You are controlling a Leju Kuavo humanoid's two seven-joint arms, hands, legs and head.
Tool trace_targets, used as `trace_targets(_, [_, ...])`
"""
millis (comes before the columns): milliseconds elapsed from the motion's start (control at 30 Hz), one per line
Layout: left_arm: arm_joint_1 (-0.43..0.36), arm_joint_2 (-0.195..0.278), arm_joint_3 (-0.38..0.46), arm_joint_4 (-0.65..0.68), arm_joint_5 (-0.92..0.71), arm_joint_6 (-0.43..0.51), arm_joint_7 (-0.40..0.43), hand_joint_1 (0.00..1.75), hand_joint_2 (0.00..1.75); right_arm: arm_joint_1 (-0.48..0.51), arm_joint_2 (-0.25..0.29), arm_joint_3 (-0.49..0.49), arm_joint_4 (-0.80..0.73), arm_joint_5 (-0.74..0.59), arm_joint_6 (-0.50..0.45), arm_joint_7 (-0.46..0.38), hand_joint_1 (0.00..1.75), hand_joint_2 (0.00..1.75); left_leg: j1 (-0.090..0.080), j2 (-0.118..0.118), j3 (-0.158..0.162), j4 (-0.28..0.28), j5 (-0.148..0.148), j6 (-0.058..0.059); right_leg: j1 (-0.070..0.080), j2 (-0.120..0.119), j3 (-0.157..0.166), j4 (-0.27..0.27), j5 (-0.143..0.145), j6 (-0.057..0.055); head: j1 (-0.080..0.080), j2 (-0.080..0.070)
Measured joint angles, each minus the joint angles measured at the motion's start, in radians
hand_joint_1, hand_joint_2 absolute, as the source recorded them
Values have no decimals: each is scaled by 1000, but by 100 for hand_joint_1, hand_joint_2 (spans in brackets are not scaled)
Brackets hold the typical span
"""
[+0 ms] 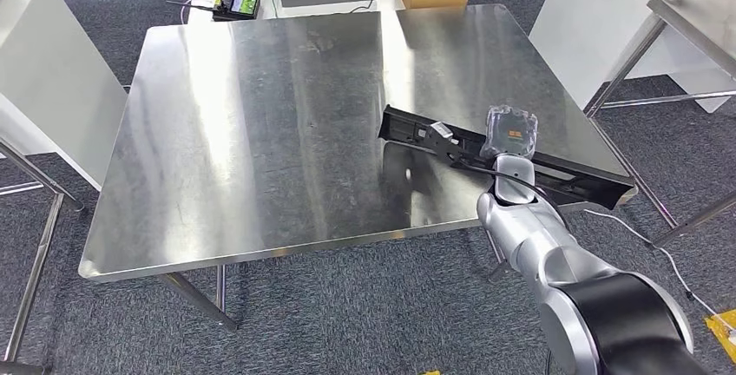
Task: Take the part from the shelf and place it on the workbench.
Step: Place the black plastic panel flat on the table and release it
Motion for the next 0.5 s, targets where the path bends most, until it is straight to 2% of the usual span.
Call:
trace_targets(233, [0,2,0,0,-13,9,7,0,175,7,12,-31,0,-4,5,3,175,175,0,0,3,0,-1,-2,0,0,0,0,-1,-1,0,0])
trace_targets(367, [1,3,0,0,-13,8,19,0,175,11,12,-39,0,-2,5,3,0,175,0,0,4,0,-1,-2,0,0,2,0,-1,-1,0,0])
trace_targets(500, [1,3,0,0,-23,3,41,0,0,15,11,-46,0,0,-4,5,0,175,0,0,5,0,-2,-2,0,0,3,0,-1,-1,0,0])
